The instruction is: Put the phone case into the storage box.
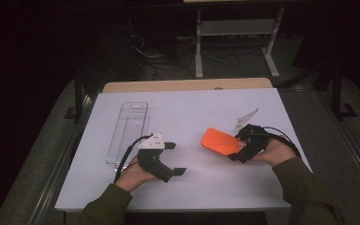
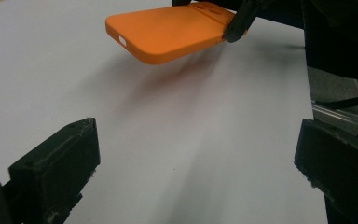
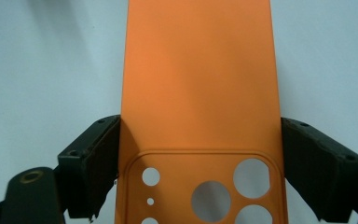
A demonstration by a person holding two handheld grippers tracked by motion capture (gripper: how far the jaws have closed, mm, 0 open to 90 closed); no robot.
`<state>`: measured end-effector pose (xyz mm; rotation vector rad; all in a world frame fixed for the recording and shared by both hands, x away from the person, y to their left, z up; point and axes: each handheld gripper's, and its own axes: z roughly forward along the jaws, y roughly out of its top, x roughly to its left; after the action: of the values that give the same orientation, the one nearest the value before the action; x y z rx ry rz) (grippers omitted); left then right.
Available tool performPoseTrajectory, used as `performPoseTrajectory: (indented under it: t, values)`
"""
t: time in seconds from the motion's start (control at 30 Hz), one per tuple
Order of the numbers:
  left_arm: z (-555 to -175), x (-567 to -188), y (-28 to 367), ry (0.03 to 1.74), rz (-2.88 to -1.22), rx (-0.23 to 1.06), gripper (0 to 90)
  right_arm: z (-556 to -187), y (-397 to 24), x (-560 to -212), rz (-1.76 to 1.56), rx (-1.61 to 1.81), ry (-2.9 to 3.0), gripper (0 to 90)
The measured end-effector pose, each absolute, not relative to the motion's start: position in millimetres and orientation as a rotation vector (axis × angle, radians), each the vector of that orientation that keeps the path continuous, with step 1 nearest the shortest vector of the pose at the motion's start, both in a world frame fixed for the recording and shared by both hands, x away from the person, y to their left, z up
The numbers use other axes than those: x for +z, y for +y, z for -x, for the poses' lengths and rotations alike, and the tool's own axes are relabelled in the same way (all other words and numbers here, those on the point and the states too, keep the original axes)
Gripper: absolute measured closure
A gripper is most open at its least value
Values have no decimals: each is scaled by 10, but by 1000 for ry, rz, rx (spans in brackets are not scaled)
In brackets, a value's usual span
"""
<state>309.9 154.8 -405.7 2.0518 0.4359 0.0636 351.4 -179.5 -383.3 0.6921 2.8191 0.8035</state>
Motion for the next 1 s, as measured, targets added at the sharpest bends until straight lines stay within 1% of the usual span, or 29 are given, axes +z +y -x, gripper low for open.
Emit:
performPoseTrajectory:
  t: [1.0]
  values:
    - [-3104, -4044, 1560, 431, -2051, 72, 0, -3395, -1407, -3849, -471, 749, 2921, 151]
